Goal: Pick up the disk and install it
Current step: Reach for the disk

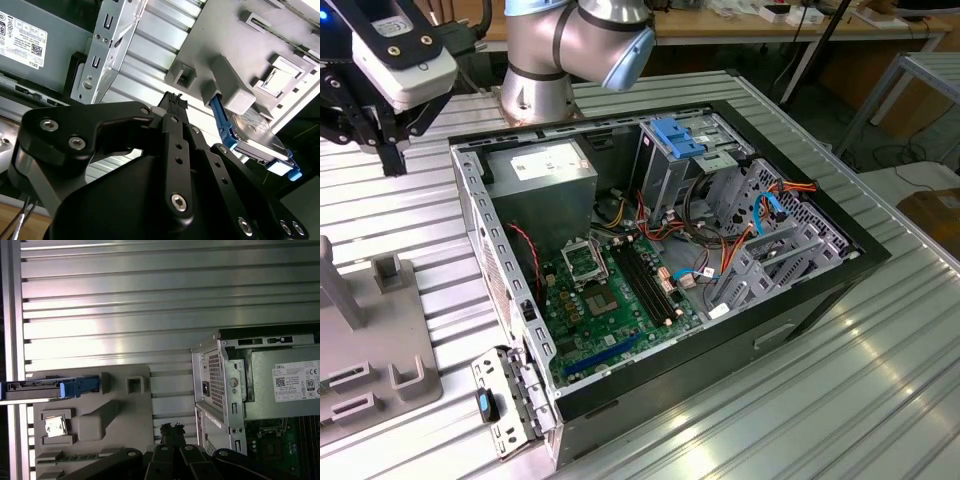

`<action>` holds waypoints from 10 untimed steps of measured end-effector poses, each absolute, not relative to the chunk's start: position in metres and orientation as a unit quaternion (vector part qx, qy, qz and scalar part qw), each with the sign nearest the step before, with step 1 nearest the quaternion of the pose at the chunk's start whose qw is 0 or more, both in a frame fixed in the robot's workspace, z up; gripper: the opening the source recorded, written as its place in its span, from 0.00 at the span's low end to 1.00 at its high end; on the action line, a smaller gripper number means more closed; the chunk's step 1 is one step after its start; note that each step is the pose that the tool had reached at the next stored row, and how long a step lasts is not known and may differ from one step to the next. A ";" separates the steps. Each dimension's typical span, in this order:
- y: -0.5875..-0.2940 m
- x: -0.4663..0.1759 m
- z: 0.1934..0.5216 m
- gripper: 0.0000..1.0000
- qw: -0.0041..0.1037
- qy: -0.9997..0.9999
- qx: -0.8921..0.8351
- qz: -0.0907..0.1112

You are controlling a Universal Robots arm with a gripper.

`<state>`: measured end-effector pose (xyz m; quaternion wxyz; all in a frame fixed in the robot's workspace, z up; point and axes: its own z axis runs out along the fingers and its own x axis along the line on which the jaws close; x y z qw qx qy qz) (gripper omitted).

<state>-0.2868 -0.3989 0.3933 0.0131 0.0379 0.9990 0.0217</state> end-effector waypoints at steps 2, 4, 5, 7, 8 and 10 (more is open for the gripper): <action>-0.399 -0.294 0.393 0.11 0.013 0.999 0.038 0.022; -0.399 -0.299 0.393 0.11 0.013 0.999 0.038 0.022; -0.399 -0.300 0.393 0.11 0.013 0.999 0.038 0.022; -0.399 -0.310 0.393 0.11 0.013 0.999 0.038 0.022; -0.399 -0.313 0.393 0.11 0.013 0.999 0.038 0.022; -0.399 -0.323 0.393 0.11 0.013 0.999 0.038 0.022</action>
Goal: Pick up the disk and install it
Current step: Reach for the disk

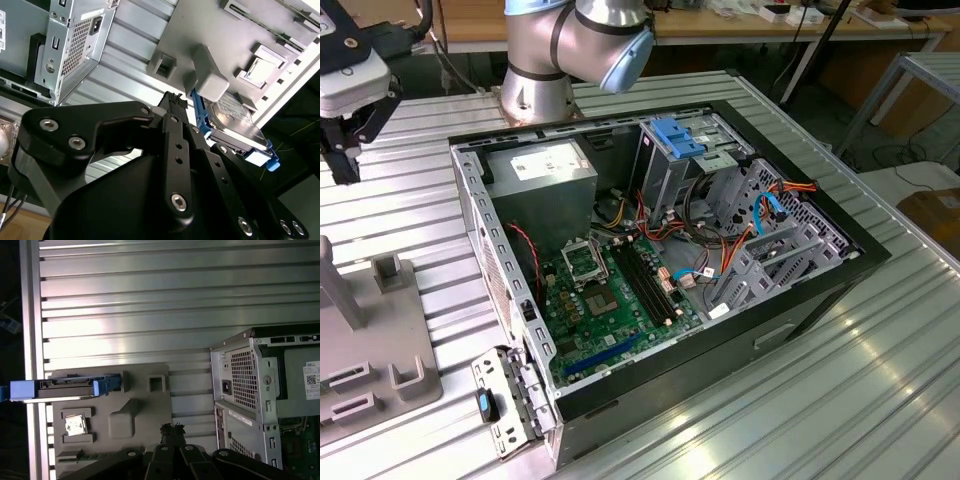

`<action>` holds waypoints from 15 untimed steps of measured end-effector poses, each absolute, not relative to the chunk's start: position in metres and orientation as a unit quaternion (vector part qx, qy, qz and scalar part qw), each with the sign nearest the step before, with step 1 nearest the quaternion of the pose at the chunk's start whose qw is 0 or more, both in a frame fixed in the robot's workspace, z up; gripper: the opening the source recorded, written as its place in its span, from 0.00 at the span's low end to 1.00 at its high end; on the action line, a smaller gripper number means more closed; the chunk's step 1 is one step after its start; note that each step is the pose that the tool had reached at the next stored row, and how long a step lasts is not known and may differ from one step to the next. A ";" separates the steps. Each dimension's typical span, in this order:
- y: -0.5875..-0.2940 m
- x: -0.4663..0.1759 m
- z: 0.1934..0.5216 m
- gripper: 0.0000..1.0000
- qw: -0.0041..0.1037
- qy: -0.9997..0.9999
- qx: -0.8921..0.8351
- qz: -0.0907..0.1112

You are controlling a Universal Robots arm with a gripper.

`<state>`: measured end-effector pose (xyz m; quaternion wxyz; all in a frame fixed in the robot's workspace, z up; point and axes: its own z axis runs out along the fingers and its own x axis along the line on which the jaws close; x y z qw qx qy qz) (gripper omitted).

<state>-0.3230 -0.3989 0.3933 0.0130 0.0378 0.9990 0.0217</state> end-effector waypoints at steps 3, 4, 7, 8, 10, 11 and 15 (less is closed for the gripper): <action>-0.399 -0.334 0.393 0.11 0.013 0.999 0.038 0.022; -0.399 -0.335 0.393 0.11 0.013 0.999 0.038 0.022; -0.399 -0.343 0.393 0.11 0.013 0.999 0.038 0.022; -0.399 -0.345 0.393 0.11 0.013 0.999 0.038 0.022; -0.399 -0.347 0.393 0.11 0.013 0.999 0.038 0.022; -0.399 -0.347 0.393 0.11 0.013 0.999 0.038 0.022; -0.399 -0.347 0.393 0.11 0.013 0.999 0.038 0.022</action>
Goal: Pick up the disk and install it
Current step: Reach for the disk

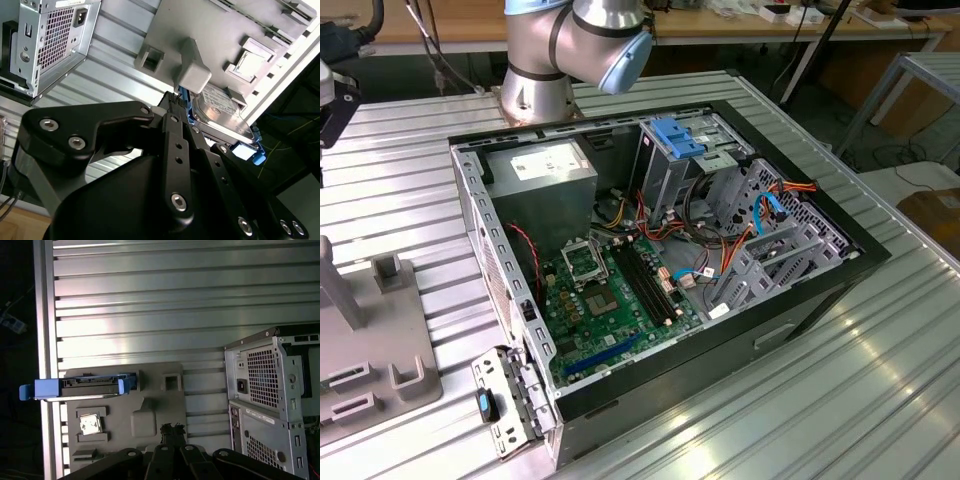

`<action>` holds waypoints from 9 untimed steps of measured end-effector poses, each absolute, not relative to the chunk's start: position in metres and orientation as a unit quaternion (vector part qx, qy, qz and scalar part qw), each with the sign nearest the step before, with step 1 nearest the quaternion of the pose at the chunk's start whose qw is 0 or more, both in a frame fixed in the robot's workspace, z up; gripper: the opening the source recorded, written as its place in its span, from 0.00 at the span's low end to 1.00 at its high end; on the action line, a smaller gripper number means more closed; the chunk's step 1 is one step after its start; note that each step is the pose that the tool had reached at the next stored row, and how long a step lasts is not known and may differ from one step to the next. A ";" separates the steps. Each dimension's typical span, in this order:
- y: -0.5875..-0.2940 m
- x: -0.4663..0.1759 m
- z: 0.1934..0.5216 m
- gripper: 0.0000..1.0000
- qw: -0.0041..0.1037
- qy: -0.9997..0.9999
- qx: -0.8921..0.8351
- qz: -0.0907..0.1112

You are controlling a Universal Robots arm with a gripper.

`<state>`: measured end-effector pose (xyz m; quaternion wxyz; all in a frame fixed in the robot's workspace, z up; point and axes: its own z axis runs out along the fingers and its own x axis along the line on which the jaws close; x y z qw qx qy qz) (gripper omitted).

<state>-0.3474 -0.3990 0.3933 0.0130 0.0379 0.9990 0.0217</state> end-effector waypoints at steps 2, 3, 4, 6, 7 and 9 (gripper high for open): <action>-0.399 -0.349 0.393 0.11 0.013 0.999 0.038 0.022; -0.399 -0.352 0.393 0.11 0.013 0.999 0.038 0.022; -0.399 -0.354 0.393 0.11 0.013 0.999 0.038 0.022; -0.399 -0.360 0.393 0.11 0.013 0.999 0.038 0.022; -0.399 -0.362 0.393 0.11 0.013 0.999 0.038 0.022; -0.399 -0.365 0.393 0.11 0.013 0.999 0.038 0.022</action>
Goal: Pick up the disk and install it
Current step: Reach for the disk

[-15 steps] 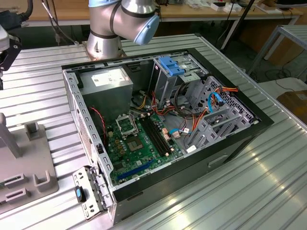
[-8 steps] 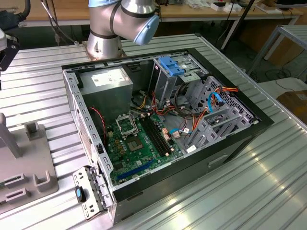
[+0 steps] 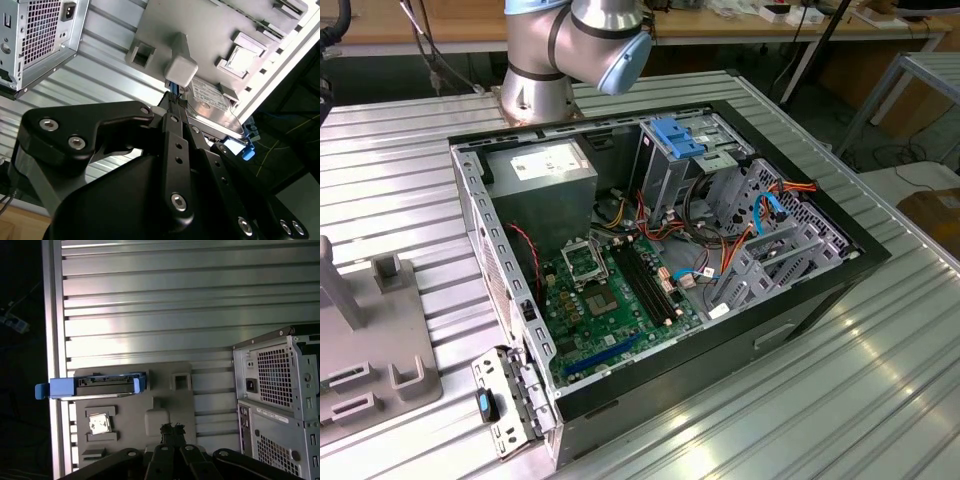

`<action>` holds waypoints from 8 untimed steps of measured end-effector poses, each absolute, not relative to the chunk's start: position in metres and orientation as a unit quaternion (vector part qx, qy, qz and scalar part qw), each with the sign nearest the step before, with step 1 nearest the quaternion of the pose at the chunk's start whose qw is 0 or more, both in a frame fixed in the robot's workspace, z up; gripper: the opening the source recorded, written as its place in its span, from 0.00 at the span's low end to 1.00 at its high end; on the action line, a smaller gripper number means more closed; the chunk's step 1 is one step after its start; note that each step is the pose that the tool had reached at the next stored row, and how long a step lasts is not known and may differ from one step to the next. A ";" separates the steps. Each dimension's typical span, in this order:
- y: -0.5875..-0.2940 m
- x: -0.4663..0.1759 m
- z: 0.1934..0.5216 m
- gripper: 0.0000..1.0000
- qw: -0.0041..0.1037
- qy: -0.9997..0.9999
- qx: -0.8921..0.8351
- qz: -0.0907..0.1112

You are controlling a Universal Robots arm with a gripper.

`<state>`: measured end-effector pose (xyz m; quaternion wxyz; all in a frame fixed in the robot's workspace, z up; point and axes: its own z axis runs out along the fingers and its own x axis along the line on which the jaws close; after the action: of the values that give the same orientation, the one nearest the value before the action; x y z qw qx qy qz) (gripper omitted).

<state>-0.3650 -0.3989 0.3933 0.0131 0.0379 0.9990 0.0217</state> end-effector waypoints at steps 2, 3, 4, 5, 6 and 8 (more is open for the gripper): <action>-0.399 -0.367 0.393 0.11 0.013 0.999 0.038 0.022; -0.399 -0.369 0.393 0.11 0.013 0.999 0.038 0.022; -0.399 -0.370 0.393 0.11 0.013 0.999 0.038 0.022; -0.399 -0.373 0.393 0.11 0.013 0.999 0.038 0.022; -0.399 -0.375 0.393 0.11 0.013 0.999 0.038 0.022; -0.399 -0.379 0.393 0.11 0.013 0.999 0.038 0.022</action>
<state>-0.3789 -0.3990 0.3933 0.0131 0.0379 0.9990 0.0217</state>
